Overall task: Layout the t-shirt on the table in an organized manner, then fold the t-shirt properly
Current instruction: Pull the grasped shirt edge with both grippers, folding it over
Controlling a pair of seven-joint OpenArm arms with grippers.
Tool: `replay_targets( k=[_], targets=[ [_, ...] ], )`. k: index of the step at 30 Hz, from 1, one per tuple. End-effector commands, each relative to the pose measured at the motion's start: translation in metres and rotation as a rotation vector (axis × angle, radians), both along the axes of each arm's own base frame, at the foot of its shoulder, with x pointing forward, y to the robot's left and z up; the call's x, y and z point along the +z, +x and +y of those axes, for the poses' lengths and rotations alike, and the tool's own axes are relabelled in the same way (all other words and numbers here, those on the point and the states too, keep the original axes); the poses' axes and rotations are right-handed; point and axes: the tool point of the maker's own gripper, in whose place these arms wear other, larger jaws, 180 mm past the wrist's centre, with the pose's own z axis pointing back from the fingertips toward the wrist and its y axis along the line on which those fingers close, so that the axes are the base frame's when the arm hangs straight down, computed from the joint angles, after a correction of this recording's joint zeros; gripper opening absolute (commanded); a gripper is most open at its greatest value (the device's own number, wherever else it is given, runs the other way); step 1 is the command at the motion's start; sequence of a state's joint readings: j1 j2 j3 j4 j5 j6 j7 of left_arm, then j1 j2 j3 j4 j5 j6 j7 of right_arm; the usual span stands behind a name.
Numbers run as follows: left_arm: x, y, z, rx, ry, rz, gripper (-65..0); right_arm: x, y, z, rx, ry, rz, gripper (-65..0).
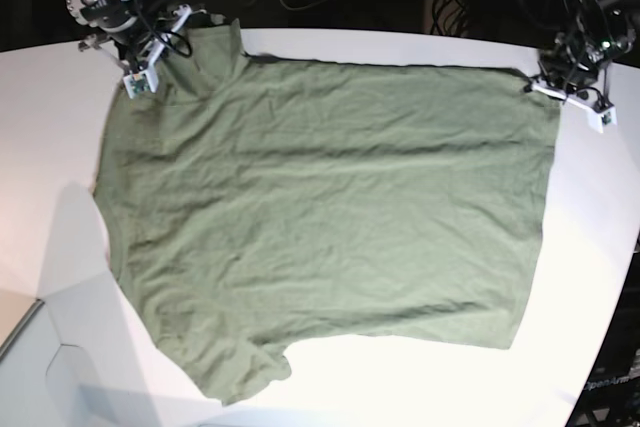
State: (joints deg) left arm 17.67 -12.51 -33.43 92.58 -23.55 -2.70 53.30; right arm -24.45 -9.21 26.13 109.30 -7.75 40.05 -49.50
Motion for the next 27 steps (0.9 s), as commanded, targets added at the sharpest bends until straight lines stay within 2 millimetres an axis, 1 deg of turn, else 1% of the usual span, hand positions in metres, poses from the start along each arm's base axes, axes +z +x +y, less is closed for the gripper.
replay_targets(
  k=[1,5,8,12,14,16,19,23,24,26,27],
  targets=[
    [0.010,0.008,0.006,0.001,0.020,-0.036,-64.8,0.008,0.007,-0.004,0.002,-0.020,-0.027,-65.0],
    [0.029,0.019,0.003,-0.021,0.044,-0.087,-64.8,0.028,0.018,-0.008,0.007,-0.053,-0.086,-65.0],
    [0.040,0.024,0.001,-0.034,0.058,-0.115,-64.8,0.034,0.024,-0.008,0.010,-0.060,-0.110,-65.0],
    [0.043,0.025,0.001,-0.037,0.062,-0.124,-64.8,0.037,0.029,-0.009,0.008,-0.061,-0.124,-65.0],
    [0.043,0.025,0.001,-0.038,0.062,-0.123,-64.8,0.040,0.036,-0.009,0.006,-0.062,-0.142,-65.0],
    [0.043,0.025,0.001,-0.036,0.063,-0.125,-64.8,0.042,0.037,-0.017,-0.014,-0.072,-0.150,-65.0],
    [0.044,0.026,0.001,-0.036,0.063,-0.128,-64.8,0.049,0.049,-0.026,-0.043,-0.084,-0.183,-65.0],
    [0.051,0.039,-0.001,-0.033,0.056,-0.164,-64.8,0.057,0.062,-0.030,-0.057,-0.090,-0.222,-65.0],
    [0.052,0.040,-0.001,-0.034,0.057,-0.166,-64.8,0.059,0.065,-0.030,-0.057,-0.090,-0.228,-65.0],
    [0.060,0.048,-0.002,-0.038,0.062,-0.194,-64.8,0.059,0.066,-0.032,-0.051,-0.095,-0.228,-65.0],
    [0.062,0.050,-0.002,-0.037,0.062,-0.198,-64.8,0.061,0.070,-0.031,-0.049,-0.094,-0.238,-65.0]
  ],
)
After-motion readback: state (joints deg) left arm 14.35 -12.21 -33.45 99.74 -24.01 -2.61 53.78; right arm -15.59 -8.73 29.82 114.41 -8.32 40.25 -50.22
